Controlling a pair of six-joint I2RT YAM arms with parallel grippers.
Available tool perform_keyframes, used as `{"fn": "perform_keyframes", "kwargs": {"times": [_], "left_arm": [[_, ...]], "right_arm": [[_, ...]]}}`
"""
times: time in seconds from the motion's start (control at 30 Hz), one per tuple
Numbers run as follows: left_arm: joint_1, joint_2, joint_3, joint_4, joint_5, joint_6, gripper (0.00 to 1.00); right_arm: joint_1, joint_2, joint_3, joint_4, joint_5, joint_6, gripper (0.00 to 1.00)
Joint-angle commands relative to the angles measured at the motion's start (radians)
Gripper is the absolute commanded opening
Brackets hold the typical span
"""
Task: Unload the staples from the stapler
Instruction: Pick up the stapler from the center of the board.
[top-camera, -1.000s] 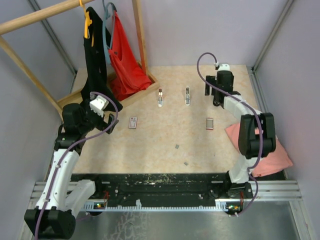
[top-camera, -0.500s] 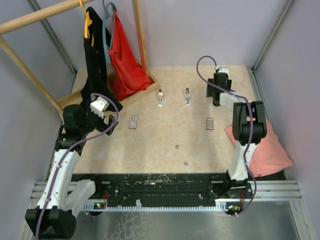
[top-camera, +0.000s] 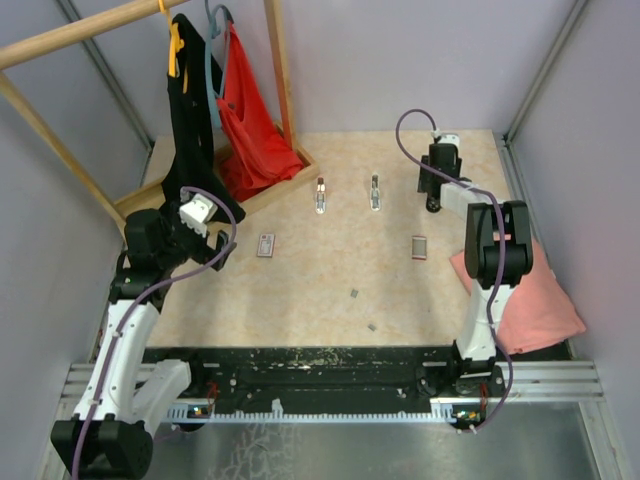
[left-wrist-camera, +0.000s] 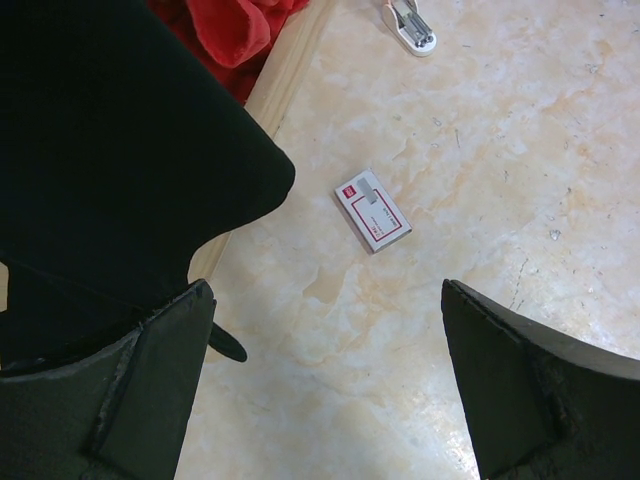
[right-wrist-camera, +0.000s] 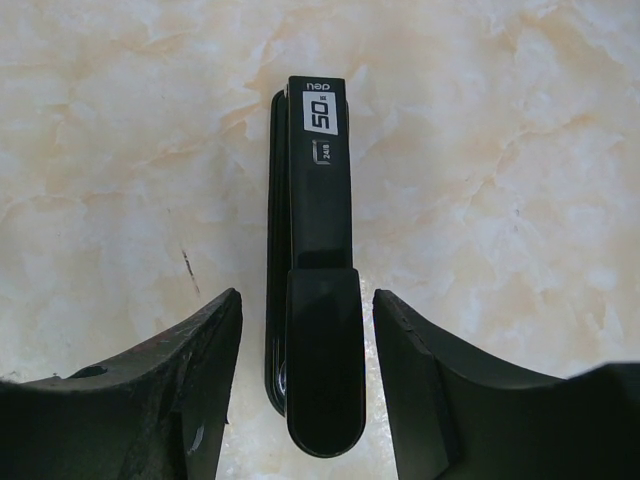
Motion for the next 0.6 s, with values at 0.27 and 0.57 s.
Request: {"fn": "perform_keyframes", "kwargs": {"times": [0.27,0.57], "left_arm": [[0.007,-0.028,0.008,0.02,-0.025,0.0,0.99],[0.006,-0.031,0.016,0.018,-0.009,0.001,0.99]], "right_arm": [[-0.028,0.013,0.001,0.015,-0.038,0.017,0.43],[-0.029,0.018,-0.012,0.009,-0.052,0.016,0.42]]}}
